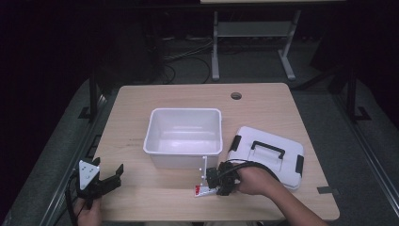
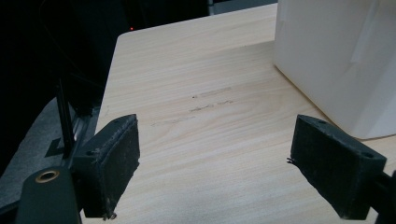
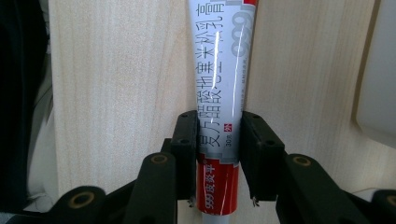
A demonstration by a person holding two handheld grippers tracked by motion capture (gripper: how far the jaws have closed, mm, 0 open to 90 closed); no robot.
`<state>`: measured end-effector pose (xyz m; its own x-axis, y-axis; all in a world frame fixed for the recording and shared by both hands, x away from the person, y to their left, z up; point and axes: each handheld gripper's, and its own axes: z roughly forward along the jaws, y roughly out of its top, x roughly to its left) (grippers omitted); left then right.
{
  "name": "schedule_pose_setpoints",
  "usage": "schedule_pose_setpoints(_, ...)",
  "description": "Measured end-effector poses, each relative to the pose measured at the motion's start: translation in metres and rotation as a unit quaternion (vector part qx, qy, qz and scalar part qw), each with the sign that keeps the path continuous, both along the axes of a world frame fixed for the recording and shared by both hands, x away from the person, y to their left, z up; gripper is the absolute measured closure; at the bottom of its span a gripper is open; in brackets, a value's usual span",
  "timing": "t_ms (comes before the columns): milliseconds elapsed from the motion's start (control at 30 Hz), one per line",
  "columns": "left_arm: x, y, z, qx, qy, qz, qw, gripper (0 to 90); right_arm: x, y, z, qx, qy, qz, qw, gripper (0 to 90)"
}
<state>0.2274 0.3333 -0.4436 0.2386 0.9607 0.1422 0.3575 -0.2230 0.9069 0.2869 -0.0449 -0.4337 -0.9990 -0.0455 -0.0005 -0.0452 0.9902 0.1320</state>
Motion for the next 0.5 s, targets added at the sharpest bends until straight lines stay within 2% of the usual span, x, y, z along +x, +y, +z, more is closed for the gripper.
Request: schedule_pose_setpoints(500,0.0001,0.0002,-0.0001,0.000,-0.001,0.000,1.0000,15.0,-0.0012,0.0008,-0.0008,-0.003,0.003,0.000,1.0000,65.2)
